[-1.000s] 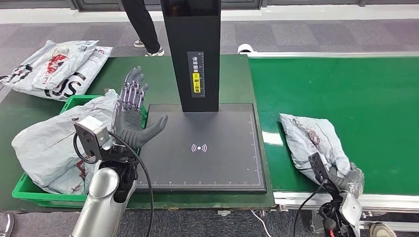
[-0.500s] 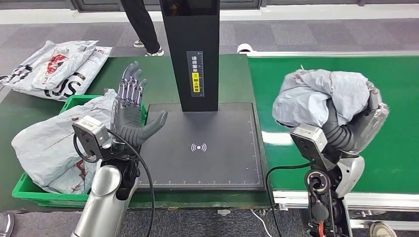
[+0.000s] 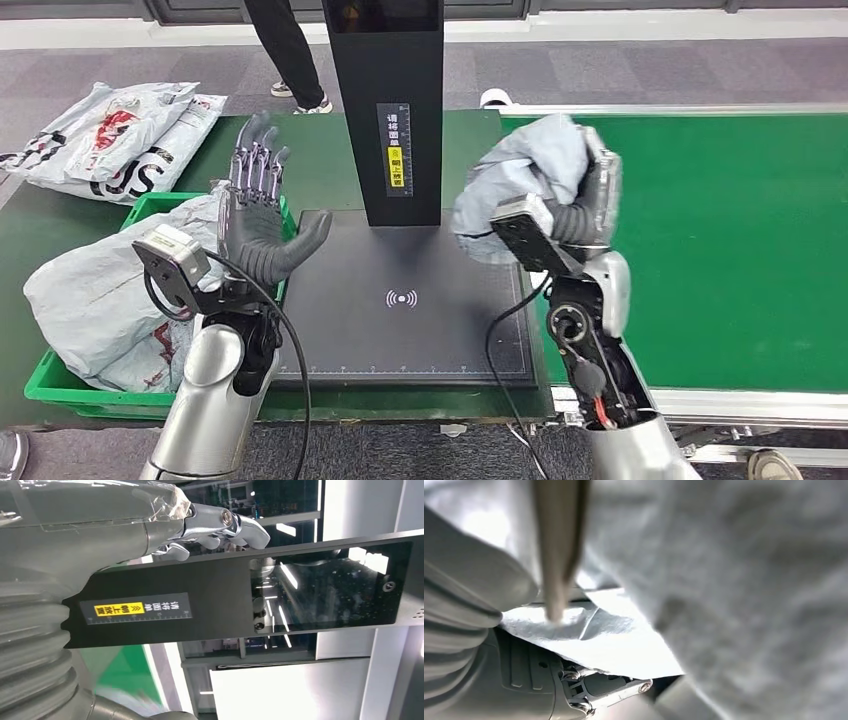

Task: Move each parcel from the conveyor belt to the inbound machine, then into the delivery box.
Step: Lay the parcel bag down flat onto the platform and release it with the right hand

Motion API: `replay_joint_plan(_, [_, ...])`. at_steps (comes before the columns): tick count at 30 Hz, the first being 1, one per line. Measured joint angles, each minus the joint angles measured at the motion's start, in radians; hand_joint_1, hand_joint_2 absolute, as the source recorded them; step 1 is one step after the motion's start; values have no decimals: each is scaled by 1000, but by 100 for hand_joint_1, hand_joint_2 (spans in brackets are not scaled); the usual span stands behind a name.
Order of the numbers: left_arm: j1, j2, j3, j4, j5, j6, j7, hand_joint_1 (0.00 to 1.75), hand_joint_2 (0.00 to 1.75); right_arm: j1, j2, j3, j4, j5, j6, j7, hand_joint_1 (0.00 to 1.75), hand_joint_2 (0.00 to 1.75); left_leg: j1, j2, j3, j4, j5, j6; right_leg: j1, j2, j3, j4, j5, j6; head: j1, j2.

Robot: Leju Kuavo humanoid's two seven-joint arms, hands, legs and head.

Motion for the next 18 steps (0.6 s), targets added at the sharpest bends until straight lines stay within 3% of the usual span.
replay_joint_plan(7, [-25,0,-6,5,19,9,4,0,175,-92,56,111,278,-8,35,4,175,175,0,-1,-1,0,0,0,1,0,-1,0,0,0,0,0])
replay_joint_plan(17, [-37,0,-22,24,33,9,7,0,175,-131,89,151,405,-42,68,-9,175,175,0,-2,-2,0,0,0,0,0,-2,0,0,0,0,0])
replay_joint_plan(18, [-39,0,-24,27,35,9,7,0,175,-135,92,156,413,-49,73,-15,137,175,0,-1,-2,0,0,0,0,0,-2,0,0,0,0,0])
